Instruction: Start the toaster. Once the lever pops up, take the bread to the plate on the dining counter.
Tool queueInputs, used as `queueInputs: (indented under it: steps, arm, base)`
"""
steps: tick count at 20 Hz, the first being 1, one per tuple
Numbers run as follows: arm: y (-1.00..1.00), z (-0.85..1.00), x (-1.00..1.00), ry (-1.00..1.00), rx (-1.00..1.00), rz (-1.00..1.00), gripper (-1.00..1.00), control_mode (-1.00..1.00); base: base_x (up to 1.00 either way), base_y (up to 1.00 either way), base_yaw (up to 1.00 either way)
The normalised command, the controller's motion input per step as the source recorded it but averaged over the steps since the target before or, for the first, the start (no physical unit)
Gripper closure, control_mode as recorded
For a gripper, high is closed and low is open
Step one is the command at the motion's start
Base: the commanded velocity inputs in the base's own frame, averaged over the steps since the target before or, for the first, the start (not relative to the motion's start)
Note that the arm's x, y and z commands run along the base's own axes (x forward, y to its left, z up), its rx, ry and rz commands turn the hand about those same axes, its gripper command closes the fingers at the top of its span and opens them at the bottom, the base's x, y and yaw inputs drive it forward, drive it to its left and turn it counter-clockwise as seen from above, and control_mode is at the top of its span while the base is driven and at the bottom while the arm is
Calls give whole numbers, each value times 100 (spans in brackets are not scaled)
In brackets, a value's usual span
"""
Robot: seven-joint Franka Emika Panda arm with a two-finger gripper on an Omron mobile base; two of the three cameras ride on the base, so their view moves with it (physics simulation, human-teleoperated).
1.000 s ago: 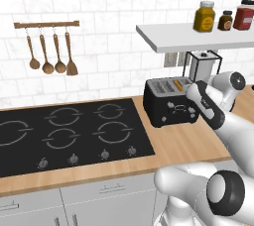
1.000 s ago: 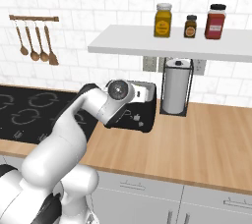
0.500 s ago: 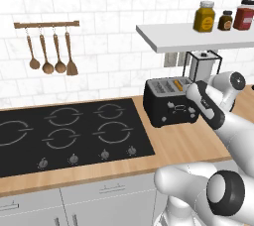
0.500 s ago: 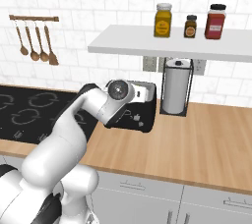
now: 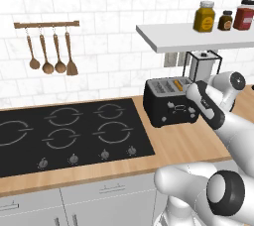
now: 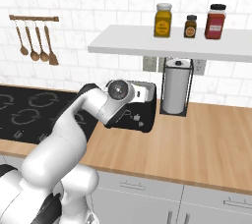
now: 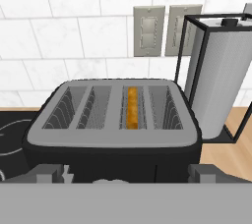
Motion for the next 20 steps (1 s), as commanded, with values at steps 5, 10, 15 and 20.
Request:
queueInputs:
  steps: [5,10,15,20]
  arm:
    - [0,0,0,0,0,0,-100,-100]
    - [0,0,0,0,0,0,-100,-100]
    - [0,0,0,0,0,0,-100,-100]
    - [0,0,0,0,0,0,-100,-100]
  base:
    - [0,0,0]
    - [0,0,0]
    - [0,0,0]
    - [0,0,0]
